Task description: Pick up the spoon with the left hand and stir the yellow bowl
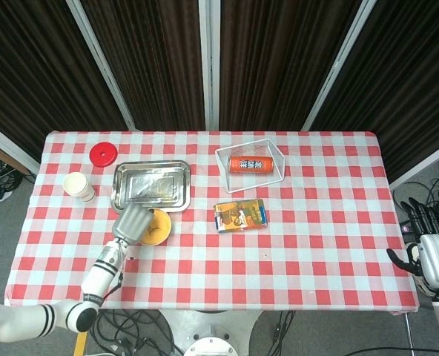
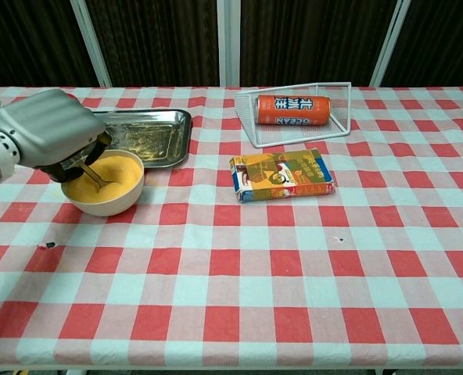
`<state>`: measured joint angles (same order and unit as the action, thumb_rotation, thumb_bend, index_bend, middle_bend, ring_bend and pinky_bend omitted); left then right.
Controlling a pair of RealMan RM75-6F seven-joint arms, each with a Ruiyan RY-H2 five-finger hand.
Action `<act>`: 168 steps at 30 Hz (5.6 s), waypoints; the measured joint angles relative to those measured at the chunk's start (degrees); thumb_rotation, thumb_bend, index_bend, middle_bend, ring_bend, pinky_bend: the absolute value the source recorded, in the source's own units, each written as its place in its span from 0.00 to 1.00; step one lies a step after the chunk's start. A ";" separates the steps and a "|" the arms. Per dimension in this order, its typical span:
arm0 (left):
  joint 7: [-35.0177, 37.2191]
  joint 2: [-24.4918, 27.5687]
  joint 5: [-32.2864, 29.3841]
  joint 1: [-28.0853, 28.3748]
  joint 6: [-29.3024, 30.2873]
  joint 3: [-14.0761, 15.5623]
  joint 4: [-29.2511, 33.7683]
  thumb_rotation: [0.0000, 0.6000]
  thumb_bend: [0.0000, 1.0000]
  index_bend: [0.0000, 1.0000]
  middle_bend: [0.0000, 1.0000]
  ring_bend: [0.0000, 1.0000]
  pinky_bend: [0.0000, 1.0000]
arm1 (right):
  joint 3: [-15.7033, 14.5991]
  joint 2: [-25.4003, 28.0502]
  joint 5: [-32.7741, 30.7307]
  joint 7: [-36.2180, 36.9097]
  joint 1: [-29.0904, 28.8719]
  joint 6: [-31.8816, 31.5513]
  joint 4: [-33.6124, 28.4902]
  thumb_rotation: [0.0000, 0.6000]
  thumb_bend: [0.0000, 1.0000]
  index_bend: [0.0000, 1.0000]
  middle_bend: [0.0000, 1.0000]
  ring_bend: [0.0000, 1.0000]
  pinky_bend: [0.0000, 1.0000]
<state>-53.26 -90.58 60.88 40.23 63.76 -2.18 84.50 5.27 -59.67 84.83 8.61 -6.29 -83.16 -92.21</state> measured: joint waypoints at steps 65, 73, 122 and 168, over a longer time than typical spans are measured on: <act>10.20 7.22 -2.17 -1.99 -3.41 -4.03 3.21 1.00 0.42 0.66 0.91 0.88 0.95 | -0.12 -0.25 0.55 1.08 0.49 -0.67 0.74 1.00 0.16 0.00 0.00 0.00 0.00; 8.17 7.55 -2.22 -1.12 -3.60 -3.09 3.99 1.00 0.42 0.66 0.91 0.88 0.95 | -0.15 -0.06 0.54 0.84 0.67 -0.91 0.46 1.00 0.16 0.00 0.00 0.00 0.00; -36.97 -2.76 8.13 -0.36 12.55 -0.96 2.64 1.00 0.43 0.76 0.92 0.89 0.95 | -0.34 0.40 1.28 1.52 1.35 -2.05 0.33 1.00 0.16 0.00 0.00 0.00 0.00; 17.12 0.10 -16.78 6.33 -13.45 -17.87 -11.78 1.00 0.41 0.66 0.92 0.89 0.95 | -0.26 0.67 -0.63 0.84 0.98 0.23 -0.22 1.00 0.13 0.00 0.00 0.00 0.00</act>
<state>-36.14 -90.49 44.10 46.56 50.31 -20.05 72.72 5.02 -59.00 84.19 9.45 -5.32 -82.94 -92.42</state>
